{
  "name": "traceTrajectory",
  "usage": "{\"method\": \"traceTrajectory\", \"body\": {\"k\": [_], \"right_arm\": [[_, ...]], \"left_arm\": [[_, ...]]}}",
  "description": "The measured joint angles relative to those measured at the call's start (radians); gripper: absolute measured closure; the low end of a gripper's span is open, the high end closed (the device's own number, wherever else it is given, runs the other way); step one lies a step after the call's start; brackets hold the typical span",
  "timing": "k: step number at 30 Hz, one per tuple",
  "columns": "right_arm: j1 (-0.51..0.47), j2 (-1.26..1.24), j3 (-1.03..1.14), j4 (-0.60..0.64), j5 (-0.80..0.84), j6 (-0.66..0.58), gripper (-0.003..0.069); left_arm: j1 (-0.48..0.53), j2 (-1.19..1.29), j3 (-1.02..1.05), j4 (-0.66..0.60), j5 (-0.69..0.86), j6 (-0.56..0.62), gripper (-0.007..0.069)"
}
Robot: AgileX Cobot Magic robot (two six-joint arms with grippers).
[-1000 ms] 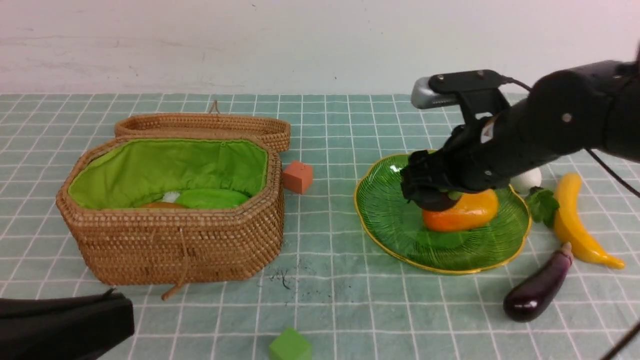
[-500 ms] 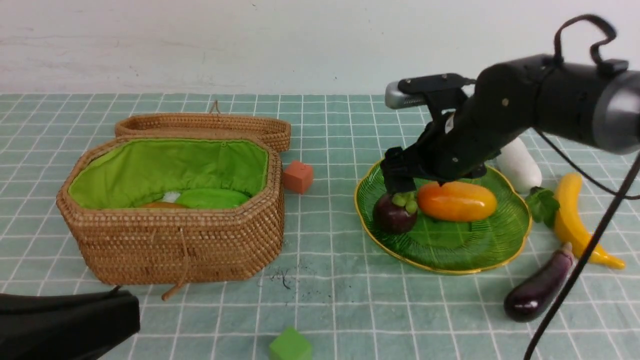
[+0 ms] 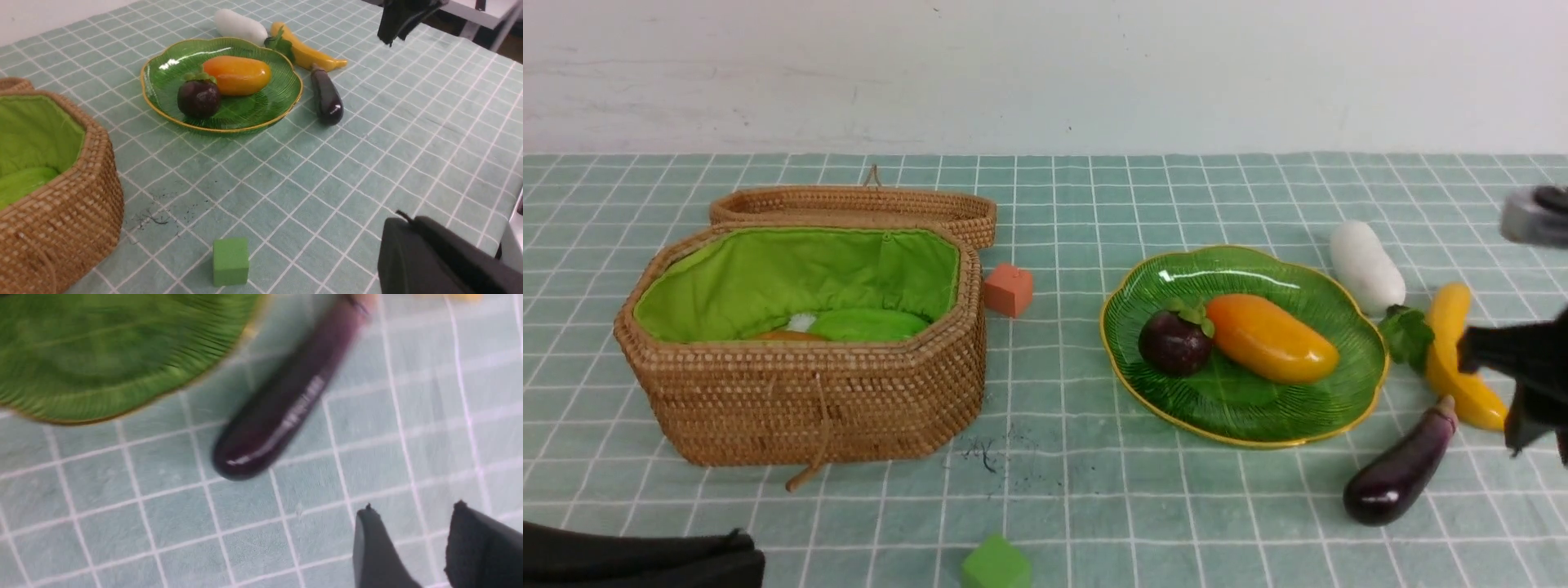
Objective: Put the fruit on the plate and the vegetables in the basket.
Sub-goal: Grab an eggplant with your right arm and place it in the basket on the left.
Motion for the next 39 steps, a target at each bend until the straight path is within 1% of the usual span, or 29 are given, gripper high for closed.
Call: {"method": "traceTrajectory", "body": {"k": [2,3,4,5,8,10,12,16,20,21,22,25,26,30,34,37,38,39], "right_arm": [[-0.059,0.023,0.065,0.075,-0.094,-0.013,0.0323],[-0.068,0.027,0.073,0.090,-0.103,-0.016,0.0318],[-0.095,0.063,0.091,0.144,-0.172,-0.049,0.0271],[-0.097,0.073,0.092,0.150,-0.190,-0.060,0.0265],[-0.111,0.160,0.095,0.238,-0.324,-0.144,0.0184],[-0.111,0.219,0.084,0.273,-0.380,-0.182,0.0161],[-0.111,0.268,0.066,0.282,-0.399,-0.195,0.0155],[-0.111,0.360,0.016,0.282,-0.399,-0.202,0.0160],[-0.111,0.424,-0.022,0.264,-0.372,-0.207,0.0190],[-0.111,0.439,-0.025,0.257,-0.365,-0.210,0.0212],[-0.111,0.440,-0.027,0.256,-0.364,-0.210,0.0212],[-0.111,0.449,-0.035,0.250,-0.347,-0.223,0.0291],[-0.111,0.450,-0.036,0.249,-0.343,-0.226,0.0302],[-0.111,0.444,-0.041,0.252,-0.283,-0.298,0.0303],[-0.108,0.377,-0.039,0.252,-0.129,-0.322,0.0303],[-0.068,0.265,-0.094,0.255,-0.030,-0.322,0.0303],[-0.063,0.257,-0.101,0.255,-0.025,-0.322,0.0303],[-0.015,0.212,-0.162,0.270,-0.001,-0.325,0.0303]], "left_arm": [[0.000,0.000,0.000,-0.032,0.000,0.065,0.0638],[0.000,0.000,0.000,-0.035,0.000,0.070,0.0638],[0.000,0.000,0.000,-0.063,0.000,0.110,0.0638],[0.000,0.000,0.000,-0.071,0.000,0.117,0.0638],[0.000,0.000,0.000,-0.123,-0.001,0.150,0.0638],[0.000,0.000,0.000,-0.141,-0.003,0.155,0.0638],[0.000,0.000,0.000,-0.147,-0.003,0.155,0.0638],[0.000,0.000,0.000,-0.148,-0.002,0.155,0.0638],[0.000,0.000,0.000,-0.148,-0.002,0.155,0.0638],[0.000,0.000,0.000,-0.148,-0.002,0.155,0.0638],[0.000,0.000,0.000,-0.148,-0.002,0.155,0.0638],[0.000,0.000,0.000,-0.148,-0.001,0.155,0.0638],[0.000,0.000,0.000,-0.148,-0.001,0.155,0.0638],[0.000,0.000,0.000,-0.148,-0.001,0.152,0.0638],[0.000,0.001,0.000,-0.128,-0.001,0.105,0.0638],[0.000,0.016,0.000,-0.075,-0.001,0.055,0.0638],[0.000,0.018,0.000,-0.071,-0.001,0.052,0.0638],[0.000,0.032,0.001,-0.046,0.002,0.032,0.0638]]}}
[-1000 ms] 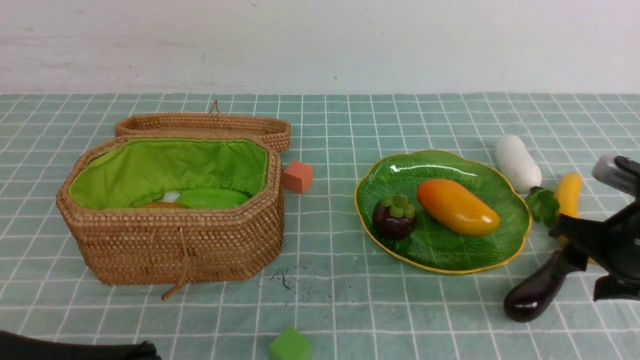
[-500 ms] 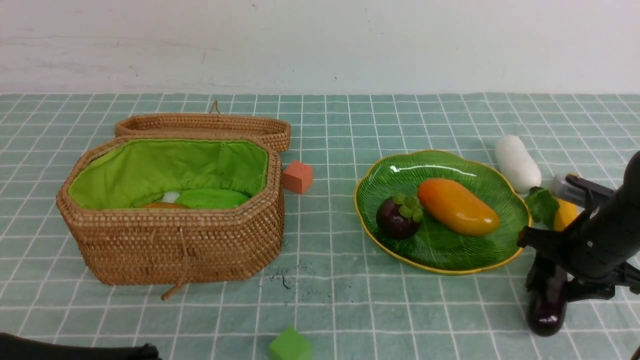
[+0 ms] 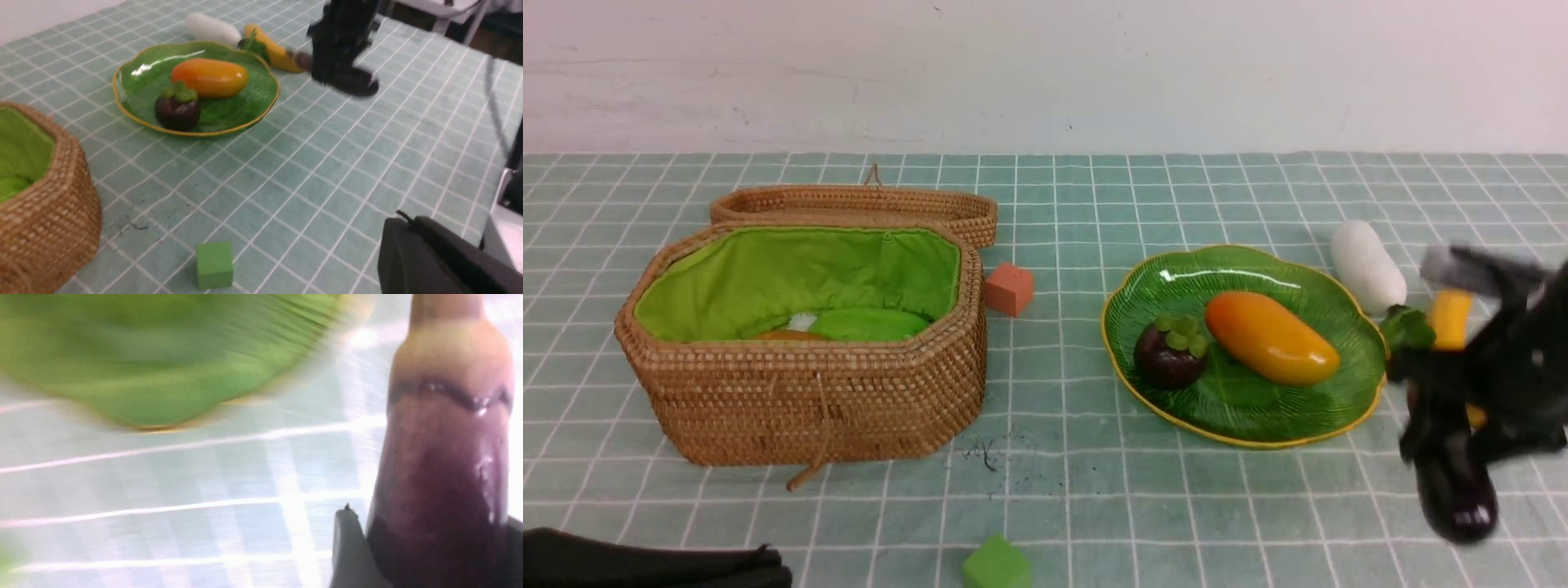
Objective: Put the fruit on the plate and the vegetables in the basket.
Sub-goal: Grab an eggplant with your right arm and place it in the basket on the left.
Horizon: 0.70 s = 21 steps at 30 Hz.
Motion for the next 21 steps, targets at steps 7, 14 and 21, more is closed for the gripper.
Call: {"method": "traceTrajectory", "body": {"k": [7,14,21], "right_arm": [[0.276,0.061,-0.377,0.121,-0.006,-0.235,0.0303],[0.513,0.377,-0.855,0.261,-0.072,-0.645,0.0303],[0.622,0.680,-1.144,0.290,-0.219,-0.860,0.0303]], "left_arm": [[0.000,0.035,0.000,0.191,0.021,-0.182,0.0638],[0.000,0.035,0.000,0.648,0.079,-0.739,0.0638],[0.000,0.035,0.000,0.760,0.096,-0.891,0.0638]]}}
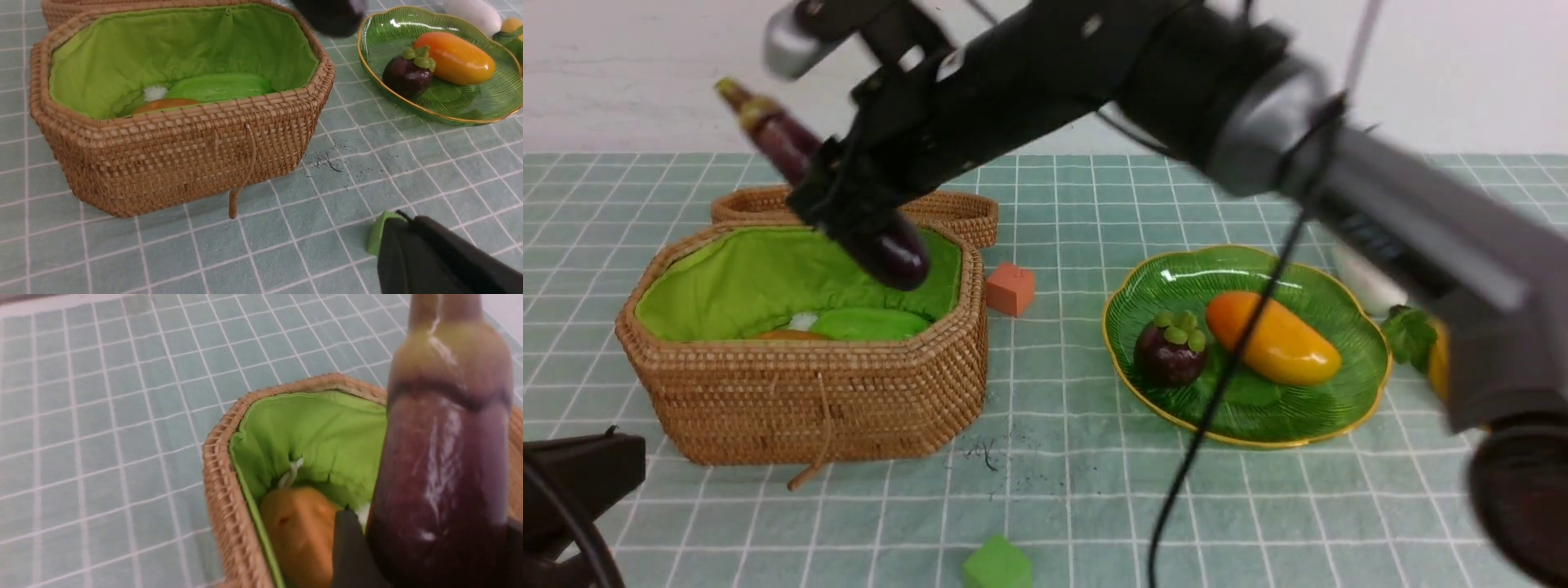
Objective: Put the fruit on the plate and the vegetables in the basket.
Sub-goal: Grab an eggplant with your right arm and place it in the basket on the left, then use the right arm to grab a banana and put it into the right plate
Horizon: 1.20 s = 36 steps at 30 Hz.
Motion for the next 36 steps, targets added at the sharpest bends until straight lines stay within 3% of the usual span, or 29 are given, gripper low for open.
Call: {"method": "traceTrajectory", "body": {"k": [4,7,8,11,13,16,19,20,23,27,31,34,36], "right_arm": [[0.018,0.064,-0.018,-0.016,-0.044,-0.022,0.0275],[0.021,0.073,-0.018,-0.034,-0.048,-0.015,0.0148],[0.021,0.067,-0.020,-0.052,-0.044,0.005,0.0059],[0.020,0.029,-0.020,-0.111,0.007,0.064,-0.0010],[0.020,0.006,-0.020,-0.140,0.037,0.091,-0.0013],[0.015,-0.094,-0.021,-0.252,0.186,0.195,0.0029],[-0.008,-0.218,-0.032,-0.410,0.397,0.306,0.0159],[-0.015,-0.238,-0.033,-0.428,0.424,0.318,0.0190],[-0.080,-0.337,-0.001,-0.555,0.473,0.408,0.0372],[-0.181,-0.419,0.117,-0.622,0.476,0.506,0.0463],[-0.487,-0.533,0.442,-0.645,0.471,0.591,0.0456],[-0.702,-0.540,0.664,-0.603,0.426,0.610,0.0372],[-0.777,-0.526,0.756,-0.545,0.333,0.614,0.0314]], "left_arm": [[0.000,0.000,0.000,-0.014,0.006,0.010,0.0638],[0.000,0.000,0.000,-0.037,0.004,0.045,0.0638],[0.000,0.000,0.000,-0.050,-0.002,0.066,0.0638],[0.000,0.000,0.000,-0.075,-0.021,0.113,0.0638],[0.000,0.000,0.000,-0.084,-0.030,0.132,0.0638],[0.000,0.000,0.000,-0.130,-0.057,0.209,0.0638],[0.000,0.000,0.000,-0.221,-0.071,0.335,0.0638],[0.000,0.000,0.000,-0.237,-0.072,0.354,0.0638],[0.000,0.000,0.000,-0.414,-0.076,0.526,0.0638],[0.000,0.000,0.000,-0.563,-0.081,0.648,0.0637],[0.000,0.000,0.000,-0.723,-0.088,0.784,0.0637],[0.000,0.000,0.000,-0.770,-0.095,0.837,0.0637],[0.000,0.000,0.000,-0.777,-0.096,0.850,0.0637]]}}
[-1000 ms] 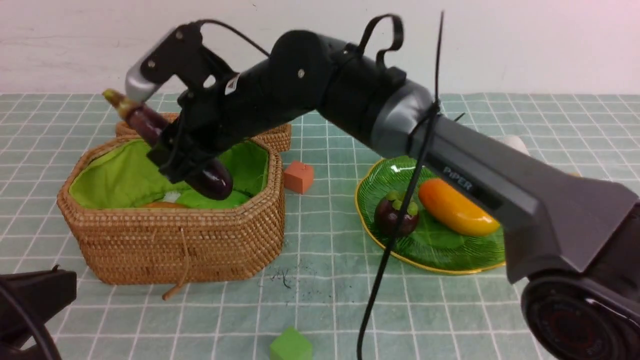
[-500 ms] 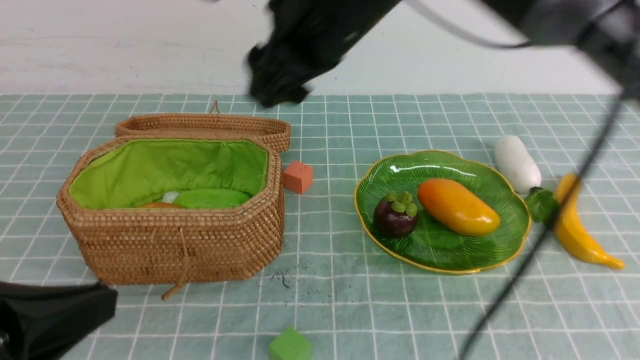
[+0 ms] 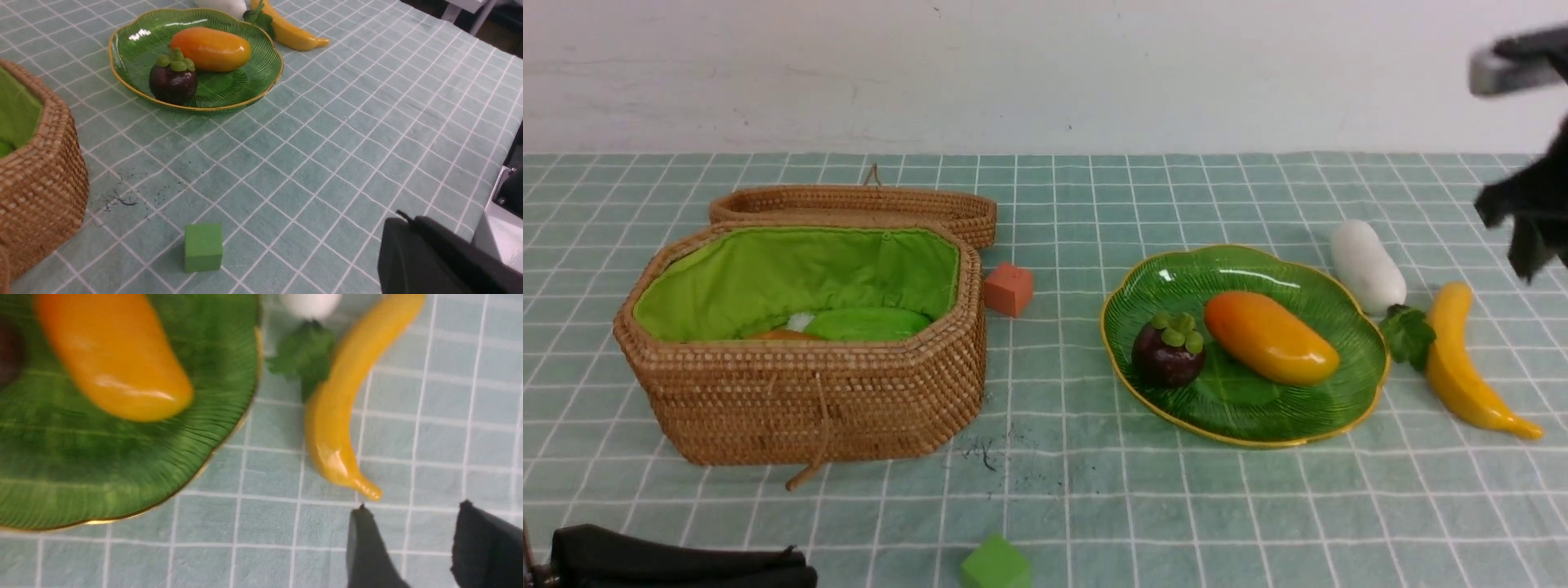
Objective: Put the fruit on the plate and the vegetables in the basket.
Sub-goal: Use the right arm to grab a banana and put it into the right plate
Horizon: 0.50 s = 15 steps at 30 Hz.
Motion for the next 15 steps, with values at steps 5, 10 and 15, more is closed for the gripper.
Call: {"method": "traceTrajectory", "body": {"k": [5,10,15], "right_arm": [[-0.117,0.081,0.176,0.200,-0.291,-0.086,0.0160],[-0.120,0.160,0.180,0.251,-0.347,-0.162,0.0129],[-0.119,0.243,0.180,0.265,-0.358,-0.220,0.0126]], "left_arm": [[0.000,0.000,0.000,0.000,-0.002,0.009,0.0637],[0.000,0.001,0.000,0.000,-0.003,0.009,0.0637],[0.000,0.001,0.000,0.000,-0.003,0.009,0.0637]]}}
